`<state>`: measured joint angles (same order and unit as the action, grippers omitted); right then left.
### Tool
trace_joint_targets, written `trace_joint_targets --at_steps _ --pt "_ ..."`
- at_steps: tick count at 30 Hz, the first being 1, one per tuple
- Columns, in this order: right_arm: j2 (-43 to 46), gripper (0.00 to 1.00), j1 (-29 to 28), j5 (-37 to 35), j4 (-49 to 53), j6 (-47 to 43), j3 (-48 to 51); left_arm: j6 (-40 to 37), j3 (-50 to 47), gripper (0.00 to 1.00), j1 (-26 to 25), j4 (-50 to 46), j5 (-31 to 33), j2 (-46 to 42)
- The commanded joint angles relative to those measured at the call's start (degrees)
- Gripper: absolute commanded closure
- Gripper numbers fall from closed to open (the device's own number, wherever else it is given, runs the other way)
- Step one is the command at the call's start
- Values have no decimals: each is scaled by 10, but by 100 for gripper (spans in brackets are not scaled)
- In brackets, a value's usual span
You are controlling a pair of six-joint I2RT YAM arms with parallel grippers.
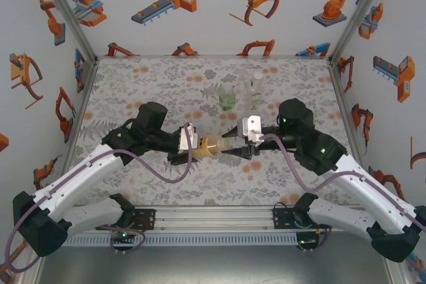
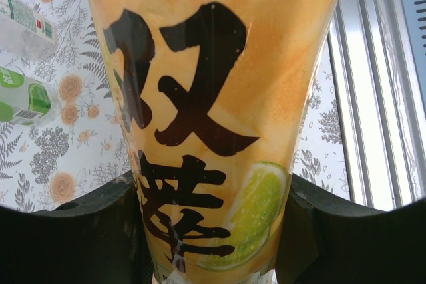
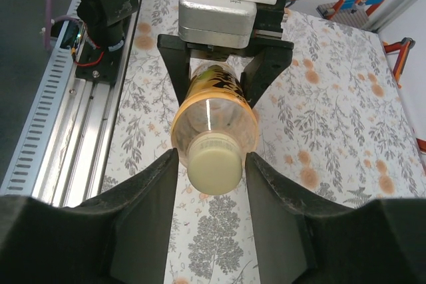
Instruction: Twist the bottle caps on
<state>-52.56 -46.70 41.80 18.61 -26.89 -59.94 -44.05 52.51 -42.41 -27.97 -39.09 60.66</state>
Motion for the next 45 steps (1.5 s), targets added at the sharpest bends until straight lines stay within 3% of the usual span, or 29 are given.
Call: trace_joint_targets --at_steps 1,6,10,11,15,25,30,35,38,45 --pt "5 59 -3 15 -22 -10 6 -12 18 100 -3 -9 -23 1" --pt "8 74 -3 10 -38 -3 13 -12 19 100 -3 -9 -22 1" --pt "6 98 -3 -8 -71 50 19 -10 19 100 -3 -9 -16 0" --pt "1 100 -3 -15 -79 70 20 -8 19 100 -3 -7 -10 0" --pt "-9 100 -3 -44 -122 165 31 1 21 100 -4 0 18 0" --pt "-20 100 -3 -277 -258 532 87 35 -11 100 0 68 136 -32" --pt "-48 100 -3 -343 -250 724 79 48 -13 100 4 81 184 -31" --pt "-85 100 -3 -354 -210 910 55 55 -12 100 8 86 190 -24" --pt "-98 100 -5 -355 -200 952 49 57 -8 100 9 82 188 -19" --pt "-98 100 -11 -381 -151 944 21 59 -7 100 10 82 183 -17"
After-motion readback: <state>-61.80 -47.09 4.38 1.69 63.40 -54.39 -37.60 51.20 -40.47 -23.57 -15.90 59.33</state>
